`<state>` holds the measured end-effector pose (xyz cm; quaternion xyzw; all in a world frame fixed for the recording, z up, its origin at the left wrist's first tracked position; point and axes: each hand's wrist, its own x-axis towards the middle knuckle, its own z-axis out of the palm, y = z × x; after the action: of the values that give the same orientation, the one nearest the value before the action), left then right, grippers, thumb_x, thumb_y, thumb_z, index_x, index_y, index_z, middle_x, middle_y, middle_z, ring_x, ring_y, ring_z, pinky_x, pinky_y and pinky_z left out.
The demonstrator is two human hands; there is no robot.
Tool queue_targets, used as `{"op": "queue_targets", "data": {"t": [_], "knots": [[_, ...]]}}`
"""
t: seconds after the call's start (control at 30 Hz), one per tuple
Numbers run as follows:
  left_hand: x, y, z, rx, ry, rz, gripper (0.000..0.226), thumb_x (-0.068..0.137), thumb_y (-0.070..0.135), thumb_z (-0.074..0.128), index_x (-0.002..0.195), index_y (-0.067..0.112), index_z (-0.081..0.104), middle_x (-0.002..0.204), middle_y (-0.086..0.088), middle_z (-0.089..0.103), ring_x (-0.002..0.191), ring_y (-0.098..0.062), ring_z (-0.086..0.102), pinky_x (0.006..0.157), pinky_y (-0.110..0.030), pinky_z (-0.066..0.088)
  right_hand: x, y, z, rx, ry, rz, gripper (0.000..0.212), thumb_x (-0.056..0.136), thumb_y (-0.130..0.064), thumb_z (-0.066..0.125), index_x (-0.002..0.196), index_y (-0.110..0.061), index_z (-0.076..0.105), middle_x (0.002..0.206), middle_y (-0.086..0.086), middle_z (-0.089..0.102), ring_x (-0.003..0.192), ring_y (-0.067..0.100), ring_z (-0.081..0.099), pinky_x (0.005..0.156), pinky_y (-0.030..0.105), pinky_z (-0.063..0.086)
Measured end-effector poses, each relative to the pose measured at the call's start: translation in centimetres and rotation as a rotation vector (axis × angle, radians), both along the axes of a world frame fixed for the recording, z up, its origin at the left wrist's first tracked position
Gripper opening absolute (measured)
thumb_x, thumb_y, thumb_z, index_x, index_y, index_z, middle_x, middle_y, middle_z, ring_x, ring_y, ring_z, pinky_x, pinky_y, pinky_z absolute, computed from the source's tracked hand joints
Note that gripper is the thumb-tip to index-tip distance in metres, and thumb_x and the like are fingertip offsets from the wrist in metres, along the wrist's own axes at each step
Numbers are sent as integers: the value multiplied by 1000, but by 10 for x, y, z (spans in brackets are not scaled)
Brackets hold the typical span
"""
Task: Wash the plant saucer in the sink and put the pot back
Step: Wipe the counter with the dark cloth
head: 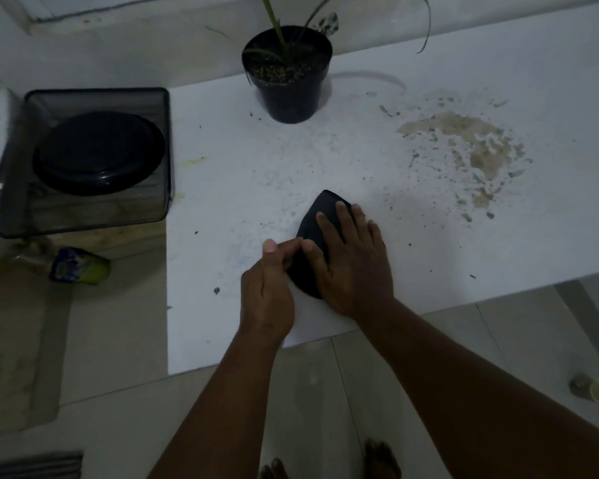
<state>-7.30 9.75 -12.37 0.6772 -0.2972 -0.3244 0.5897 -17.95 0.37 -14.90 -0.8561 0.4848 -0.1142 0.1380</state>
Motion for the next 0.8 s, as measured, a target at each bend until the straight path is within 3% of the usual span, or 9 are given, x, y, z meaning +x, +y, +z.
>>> {"op": "queue_targets", "data": {"t": [0.2,0.33,0.5,0.67,0.8], "knots": [[39,33,-5,-70,44,290,60,104,50,24,118,17,71,116,-1,76,117,-12,68,106,-26,48,31,25,4,-16,27,55,79,99,-73,13,159,-25,33,170,10,18,158,30,9,126,50,12],[69,48,-5,-81,-19,373,58,105,47,22,117,17,71,114,5,75,117,-11,68,109,-31,47,49,40,3,-11,32,89,78,99,-74,18,159,-25,31,170,10,16,158,30,7,126,51,12],[95,59,1,-45,-77,395,58,105,47,21,121,20,70,117,9,73,119,-3,64,108,-21,45,76,64,6,-2,44,121,80,99,-74,16,160,-25,31,171,10,15,157,31,7,126,51,11],[113,67,-2,49,-106,403,51,108,45,23,121,29,70,120,22,68,123,7,55,115,-30,39,101,83,6,-1,8,153,81,99,-74,17,159,-23,34,170,10,17,157,32,9,126,52,12],[117,69,-4,66,-94,359,44,107,47,27,117,37,69,126,16,68,125,4,56,110,-22,39,116,93,5,-6,-1,170,82,98,-75,17,157,-23,37,169,10,20,157,33,9,126,52,13]]}}
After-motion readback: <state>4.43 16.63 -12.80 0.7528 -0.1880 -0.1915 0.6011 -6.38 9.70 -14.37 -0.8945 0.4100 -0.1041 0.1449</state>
